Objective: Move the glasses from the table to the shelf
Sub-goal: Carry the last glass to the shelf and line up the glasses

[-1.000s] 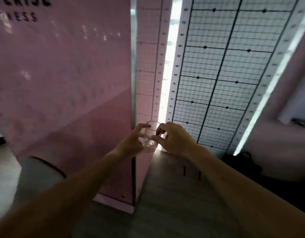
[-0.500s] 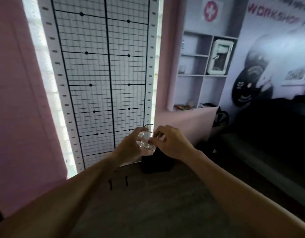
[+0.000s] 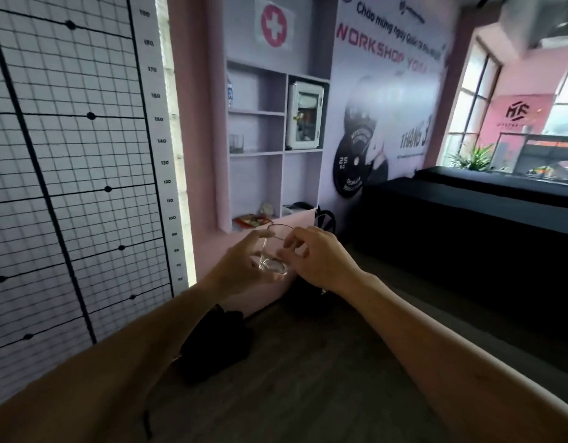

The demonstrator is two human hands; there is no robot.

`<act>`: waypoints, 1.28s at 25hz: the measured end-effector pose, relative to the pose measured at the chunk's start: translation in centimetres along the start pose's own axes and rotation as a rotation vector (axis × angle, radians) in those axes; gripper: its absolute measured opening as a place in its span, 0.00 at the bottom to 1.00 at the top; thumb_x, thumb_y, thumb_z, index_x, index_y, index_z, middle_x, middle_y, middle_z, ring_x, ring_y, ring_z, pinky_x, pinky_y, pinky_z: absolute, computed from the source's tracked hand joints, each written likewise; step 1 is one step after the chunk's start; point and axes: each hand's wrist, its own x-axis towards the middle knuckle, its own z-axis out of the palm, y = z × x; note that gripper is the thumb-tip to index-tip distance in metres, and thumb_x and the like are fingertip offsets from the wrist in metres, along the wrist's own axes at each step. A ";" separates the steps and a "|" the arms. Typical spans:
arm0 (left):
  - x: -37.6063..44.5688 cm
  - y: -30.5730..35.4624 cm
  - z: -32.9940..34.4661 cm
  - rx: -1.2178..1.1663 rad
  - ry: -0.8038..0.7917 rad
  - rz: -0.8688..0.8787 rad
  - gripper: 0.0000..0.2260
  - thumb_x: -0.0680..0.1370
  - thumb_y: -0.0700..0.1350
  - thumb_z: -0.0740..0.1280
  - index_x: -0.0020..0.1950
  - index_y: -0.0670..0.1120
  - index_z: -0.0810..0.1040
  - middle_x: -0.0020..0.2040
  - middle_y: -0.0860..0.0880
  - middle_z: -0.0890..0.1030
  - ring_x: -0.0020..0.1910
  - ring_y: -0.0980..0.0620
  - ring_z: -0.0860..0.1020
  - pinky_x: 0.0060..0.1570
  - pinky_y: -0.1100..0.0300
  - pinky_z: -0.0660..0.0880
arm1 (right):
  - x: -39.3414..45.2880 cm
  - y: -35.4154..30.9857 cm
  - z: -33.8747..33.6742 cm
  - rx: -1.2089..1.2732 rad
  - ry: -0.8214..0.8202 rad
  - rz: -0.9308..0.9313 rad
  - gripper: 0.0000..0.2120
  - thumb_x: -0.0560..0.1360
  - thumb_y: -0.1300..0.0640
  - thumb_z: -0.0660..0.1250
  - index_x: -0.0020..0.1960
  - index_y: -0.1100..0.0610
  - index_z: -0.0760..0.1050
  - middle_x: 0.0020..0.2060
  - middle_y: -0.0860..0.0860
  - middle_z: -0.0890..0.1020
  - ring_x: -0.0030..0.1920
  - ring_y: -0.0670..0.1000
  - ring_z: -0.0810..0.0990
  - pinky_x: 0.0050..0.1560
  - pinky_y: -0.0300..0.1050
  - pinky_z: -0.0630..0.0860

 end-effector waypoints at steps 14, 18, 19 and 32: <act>25.9 -8.8 3.9 -0.069 -0.033 0.023 0.36 0.59 0.52 0.83 0.64 0.61 0.72 0.55 0.47 0.84 0.42 0.44 0.86 0.47 0.47 0.82 | 19.6 19.0 2.4 -0.034 0.054 -0.019 0.09 0.74 0.42 0.69 0.49 0.46 0.78 0.45 0.44 0.79 0.40 0.45 0.78 0.48 0.48 0.78; 35.0 -10.9 4.9 -0.084 0.004 0.016 0.38 0.60 0.49 0.83 0.67 0.56 0.70 0.52 0.46 0.86 0.46 0.46 0.86 0.51 0.51 0.82 | 27.9 25.0 2.1 -0.034 0.025 -0.049 0.08 0.73 0.41 0.68 0.48 0.43 0.77 0.46 0.45 0.81 0.41 0.46 0.79 0.48 0.52 0.80; 37.0 -11.4 5.0 -0.082 0.025 0.013 0.38 0.61 0.48 0.83 0.67 0.56 0.70 0.51 0.46 0.87 0.46 0.46 0.86 0.52 0.50 0.81 | 29.9 26.3 2.1 -0.032 0.021 -0.060 0.08 0.73 0.41 0.68 0.48 0.43 0.77 0.46 0.45 0.81 0.42 0.47 0.80 0.49 0.52 0.80; 56.5 -23.6 4.5 -0.059 0.140 -0.038 0.34 0.63 0.48 0.84 0.62 0.60 0.70 0.49 0.51 0.87 0.39 0.53 0.86 0.36 0.58 0.80 | 49.1 39.4 9.4 0.034 -0.044 -0.115 0.12 0.73 0.36 0.65 0.46 0.44 0.76 0.45 0.45 0.80 0.42 0.45 0.80 0.46 0.48 0.81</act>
